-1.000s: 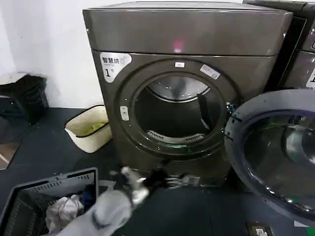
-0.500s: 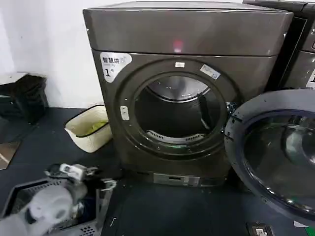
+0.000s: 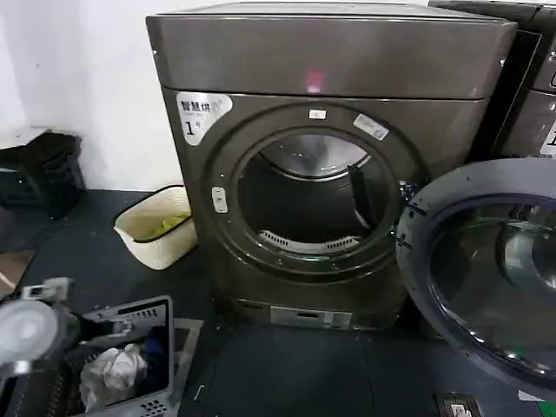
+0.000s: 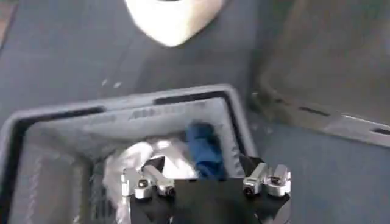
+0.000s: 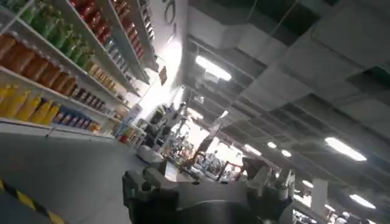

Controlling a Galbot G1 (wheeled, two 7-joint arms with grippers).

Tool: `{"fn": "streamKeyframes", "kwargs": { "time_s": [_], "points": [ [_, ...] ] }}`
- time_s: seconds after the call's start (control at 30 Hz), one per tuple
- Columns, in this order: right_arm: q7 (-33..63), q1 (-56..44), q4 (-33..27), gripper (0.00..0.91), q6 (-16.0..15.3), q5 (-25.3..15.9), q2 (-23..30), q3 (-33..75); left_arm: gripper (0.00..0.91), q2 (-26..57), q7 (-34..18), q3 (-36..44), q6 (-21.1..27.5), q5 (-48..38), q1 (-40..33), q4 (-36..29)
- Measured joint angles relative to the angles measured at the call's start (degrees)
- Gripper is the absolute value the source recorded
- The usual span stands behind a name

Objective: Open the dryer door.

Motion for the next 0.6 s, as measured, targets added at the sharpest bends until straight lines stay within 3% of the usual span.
{"fn": "streamKeyframes", "kwargs": {
  "time_s": [0.23, 0.6],
  "points": [
    [-0.5, 0.0, -0.1, 0.907, 1.1, 0.2, 0.2, 0.2, 0.907, -0.4, -6.3, -8.6, 0.0, -12.1, 6.2, -0.3],
    [0.1, 0.1, -1.0, 0.907, 1.8, 0.6, 0.1, 0.1, 0.907, -0.6, -8.2, -10.6, 0.0, -17.9, 7.2, 4.4]
  ]
}}
